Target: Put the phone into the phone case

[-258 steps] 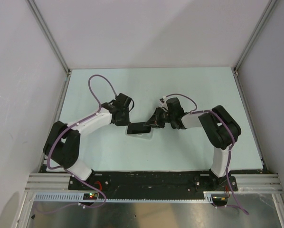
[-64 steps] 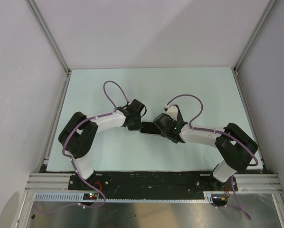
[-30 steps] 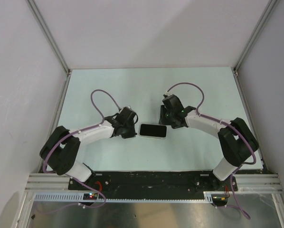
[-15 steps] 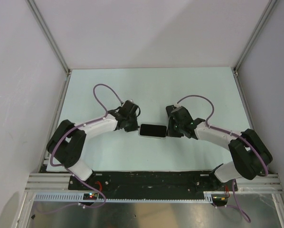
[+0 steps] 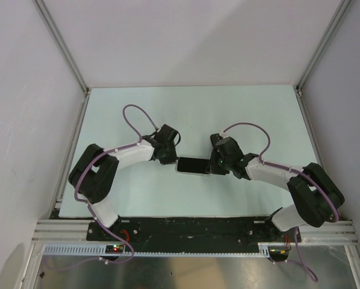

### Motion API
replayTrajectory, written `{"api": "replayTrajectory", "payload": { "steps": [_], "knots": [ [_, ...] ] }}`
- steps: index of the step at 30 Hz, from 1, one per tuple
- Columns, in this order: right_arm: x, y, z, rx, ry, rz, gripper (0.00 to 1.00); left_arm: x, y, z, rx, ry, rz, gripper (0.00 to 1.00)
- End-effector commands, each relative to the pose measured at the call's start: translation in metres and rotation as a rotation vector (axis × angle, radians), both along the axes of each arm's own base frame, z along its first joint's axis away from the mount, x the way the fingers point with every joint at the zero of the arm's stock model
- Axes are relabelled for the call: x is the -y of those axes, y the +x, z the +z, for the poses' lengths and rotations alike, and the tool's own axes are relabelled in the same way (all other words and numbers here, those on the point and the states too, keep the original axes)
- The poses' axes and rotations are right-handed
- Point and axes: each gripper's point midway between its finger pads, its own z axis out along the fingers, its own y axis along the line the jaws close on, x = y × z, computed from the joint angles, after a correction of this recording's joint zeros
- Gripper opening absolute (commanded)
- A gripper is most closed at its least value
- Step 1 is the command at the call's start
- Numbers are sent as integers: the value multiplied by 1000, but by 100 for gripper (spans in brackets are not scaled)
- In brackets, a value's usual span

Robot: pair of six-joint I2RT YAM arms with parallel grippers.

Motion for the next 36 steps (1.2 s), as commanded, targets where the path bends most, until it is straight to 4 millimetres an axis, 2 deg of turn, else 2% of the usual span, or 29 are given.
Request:
{"api": "replayTrajectory", "payload": {
  "steps": [1, 6, 14, 24, 29, 32, 36],
  "knots": [
    [1, 10, -1, 36, -13, -31, 28, 6, 13, 7, 32, -12, 10, 0],
    [5, 9, -1, 39, -35, -44, 28, 5, 13, 6, 30, -9, 12, 0],
    [7, 8, 15, 73, -24, -45, 28, 5, 11, 7, 28, -13, 12, 0],
    [6, 9, -3, 46, -46, -37, 28, 8, 3, 10, 20, -34, 5, 0],
    [1, 11, -3, 47, -37, -28, 28, 10, -5, 7, 7, -38, -2, 0],
    [0, 11, -3, 45, -38, -25, 26, 11, -11, 5, -1, -43, -5, 0],
    [-1, 8, -3, 35, -35, -21, 18, 16, -21, 5, -15, -65, -13, 0]
  ]
}}
